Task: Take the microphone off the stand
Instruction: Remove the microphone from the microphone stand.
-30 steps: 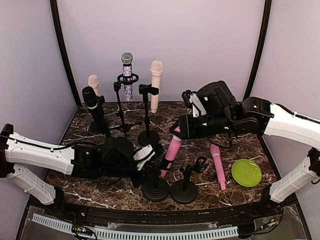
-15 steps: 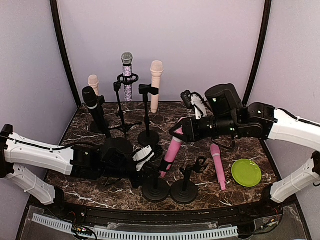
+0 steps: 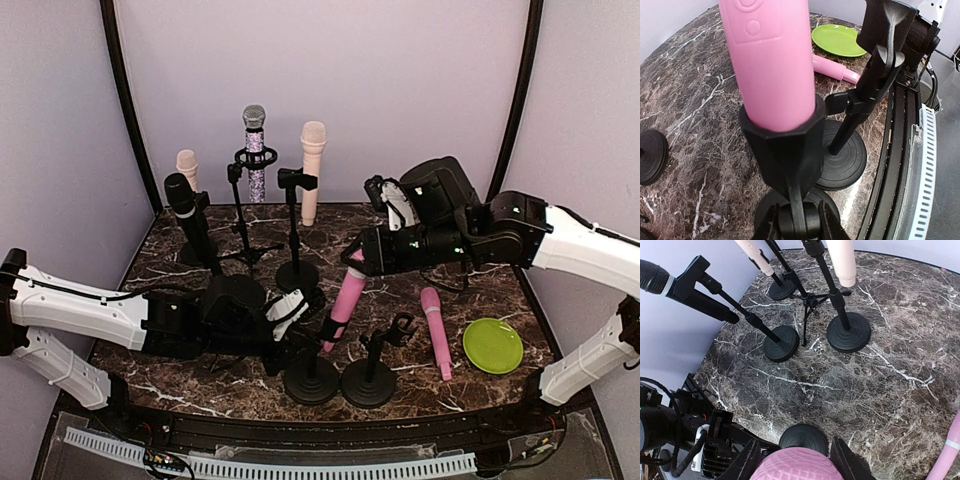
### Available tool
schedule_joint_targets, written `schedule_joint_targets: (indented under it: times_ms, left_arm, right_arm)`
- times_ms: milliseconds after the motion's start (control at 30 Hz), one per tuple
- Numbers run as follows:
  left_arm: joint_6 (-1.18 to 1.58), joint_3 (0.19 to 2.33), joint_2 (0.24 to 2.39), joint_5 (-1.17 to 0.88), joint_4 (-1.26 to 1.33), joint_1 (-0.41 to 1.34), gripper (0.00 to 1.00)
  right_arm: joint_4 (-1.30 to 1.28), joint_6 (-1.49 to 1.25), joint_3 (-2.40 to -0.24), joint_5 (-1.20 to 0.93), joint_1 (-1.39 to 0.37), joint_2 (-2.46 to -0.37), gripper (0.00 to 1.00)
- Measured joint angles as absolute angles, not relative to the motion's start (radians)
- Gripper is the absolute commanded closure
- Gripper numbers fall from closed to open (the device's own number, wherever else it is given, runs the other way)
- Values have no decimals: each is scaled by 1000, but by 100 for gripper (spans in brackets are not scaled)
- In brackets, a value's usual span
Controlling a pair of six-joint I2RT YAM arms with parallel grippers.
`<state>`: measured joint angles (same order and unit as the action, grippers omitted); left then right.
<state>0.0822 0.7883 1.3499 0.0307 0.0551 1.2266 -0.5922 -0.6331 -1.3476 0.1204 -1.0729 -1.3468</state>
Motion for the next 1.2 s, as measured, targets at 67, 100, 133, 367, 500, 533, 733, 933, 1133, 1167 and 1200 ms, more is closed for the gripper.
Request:
schedule_joint_targets:
  times_ms: [67, 100, 133, 367, 500, 533, 733, 933, 1133, 1167, 1200]
  left_arm:
    - [83, 786, 1350, 31, 60, 1227, 100]
    - [83, 785, 1350, 32, 64, 1227, 100]
    - [83, 783, 1350, 32, 68, 1227, 100]
    - [83, 773, 1350, 31, 86, 1227, 100]
    - [85, 765, 1349, 31, 101, 1227, 100]
    - [86, 763, 1349, 31, 104, 1227, 100]
    - [86, 757, 1348, 30, 112, 1227, 100]
    - [86, 750, 1345, 26, 118, 1227, 100]
    - [86, 742, 1337, 23, 115, 1227, 100]
    - [86, 741, 1335, 22, 113, 1227, 100]
    - [86, 738, 1333, 21, 112, 1227, 100]
  right_arm:
    - [-612, -656, -1365, 137, -1073, -1352, 75]
    - [-619, -665, -1368, 142, -1073, -1353, 75]
    - [-626, -673, -1372, 147, -1073, -1353, 75]
    - [-634, -688, -1378, 156, -1073, -1354, 74]
    - [-629, -671, -1378, 149, -1073, -1351, 74]
    - [-628, -667, -1378, 149, -1073, -1349, 74]
    - [-622, -646, -1378, 148, -1073, -1330, 74]
    - [-621, -640, -1378, 150, -1072, -1309, 74]
    - [-609, -638, -1378, 166, -1070, -1267, 74]
    - [-605, -636, -1380, 178, -1069, -1257, 74]
    - [-605, -636, -1382, 184, -1067, -1248, 74]
